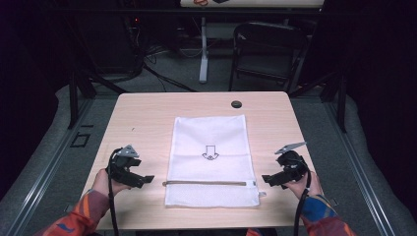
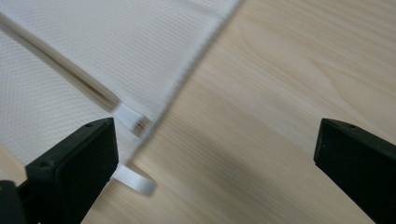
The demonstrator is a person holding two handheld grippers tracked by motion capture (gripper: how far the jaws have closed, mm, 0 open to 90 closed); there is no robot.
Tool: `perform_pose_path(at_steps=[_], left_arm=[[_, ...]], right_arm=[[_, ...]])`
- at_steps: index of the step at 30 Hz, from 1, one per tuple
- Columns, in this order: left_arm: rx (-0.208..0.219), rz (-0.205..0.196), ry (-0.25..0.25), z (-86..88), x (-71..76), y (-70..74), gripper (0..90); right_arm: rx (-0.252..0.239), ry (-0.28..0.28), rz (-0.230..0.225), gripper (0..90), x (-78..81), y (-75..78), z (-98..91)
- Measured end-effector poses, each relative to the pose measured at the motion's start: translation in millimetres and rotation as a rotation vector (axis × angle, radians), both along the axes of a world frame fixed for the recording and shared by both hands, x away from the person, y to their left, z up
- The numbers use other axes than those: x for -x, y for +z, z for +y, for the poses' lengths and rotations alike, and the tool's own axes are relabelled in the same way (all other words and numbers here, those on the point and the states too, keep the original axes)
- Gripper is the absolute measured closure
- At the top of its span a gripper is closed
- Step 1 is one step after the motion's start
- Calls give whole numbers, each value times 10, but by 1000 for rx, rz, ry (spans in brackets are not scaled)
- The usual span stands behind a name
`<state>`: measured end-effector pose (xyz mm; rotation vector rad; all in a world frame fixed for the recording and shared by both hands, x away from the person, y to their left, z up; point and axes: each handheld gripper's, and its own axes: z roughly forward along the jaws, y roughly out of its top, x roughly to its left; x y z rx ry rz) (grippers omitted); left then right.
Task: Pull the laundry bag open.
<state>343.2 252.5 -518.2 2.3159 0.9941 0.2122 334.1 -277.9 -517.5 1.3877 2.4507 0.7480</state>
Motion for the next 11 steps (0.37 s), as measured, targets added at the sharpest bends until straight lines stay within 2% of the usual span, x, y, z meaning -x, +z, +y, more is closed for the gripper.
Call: perform_pose_path(at_steps=[1,2,3,5,7,9,11], left_arm=[[4,9,19,24,-5,-30,102],[-12,-3,34,47,-15,-50,99],[-28,-11,57,62,-25,-66,84],[-29,4,70,91,-53,-85,57],[-37,-1,80,108,-84,-117,42],[-34,13,88,131,-118,-150,23],[-55,17,101,150,-161,-193,1]], right_arm=[[1,-22,-13,0,13,-25,-57],[1,-34,-12,0,20,-50,-103],[4,-38,4,0,16,-75,-137],[41,-71,20,0,-11,-135,-159],[46,-81,30,0,-29,-179,-174],[47,-76,26,0,-40,-210,-179],[60,-69,26,0,-56,-238,-178]])
